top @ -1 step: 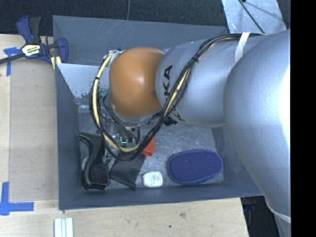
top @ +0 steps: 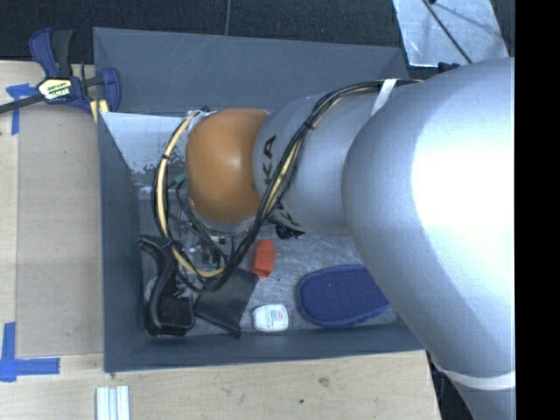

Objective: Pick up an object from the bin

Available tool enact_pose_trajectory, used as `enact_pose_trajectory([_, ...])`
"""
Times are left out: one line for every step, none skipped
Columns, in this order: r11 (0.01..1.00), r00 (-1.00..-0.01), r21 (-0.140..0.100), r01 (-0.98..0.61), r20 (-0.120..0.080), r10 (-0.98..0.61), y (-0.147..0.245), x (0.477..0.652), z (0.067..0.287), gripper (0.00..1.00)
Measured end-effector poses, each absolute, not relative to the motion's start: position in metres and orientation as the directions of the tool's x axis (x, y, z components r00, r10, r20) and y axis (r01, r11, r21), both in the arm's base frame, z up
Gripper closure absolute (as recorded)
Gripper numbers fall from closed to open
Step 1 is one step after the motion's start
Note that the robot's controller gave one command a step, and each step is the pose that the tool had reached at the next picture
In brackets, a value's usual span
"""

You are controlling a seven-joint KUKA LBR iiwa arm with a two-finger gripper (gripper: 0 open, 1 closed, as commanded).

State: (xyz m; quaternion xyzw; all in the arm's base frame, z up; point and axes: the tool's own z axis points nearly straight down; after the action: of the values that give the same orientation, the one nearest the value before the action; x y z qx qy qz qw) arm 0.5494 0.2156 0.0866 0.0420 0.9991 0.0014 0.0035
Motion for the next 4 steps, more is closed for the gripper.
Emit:
enact_pose_trajectory([0.952, -0.951, -0.011, -0.306, -0.034, -0.306, 0.233, 0.529, 0.079, 0.0])
enact_pose_trajectory([0.813, -0.812, -0.024, -0.582, -0.031, -0.583, 0.226, 0.534, 0.082, 0.0])
enact_pose_trajectory([0.814, -0.812, -0.026, -0.58, -0.058, -0.58, 0.229, 0.539, 0.086, 1.0])
enact_pose_trajectory([0.43, -0.43, -0.005, -0.903, -0.008, -0.903, 0.246, 0.506, 0.188, 1.0])
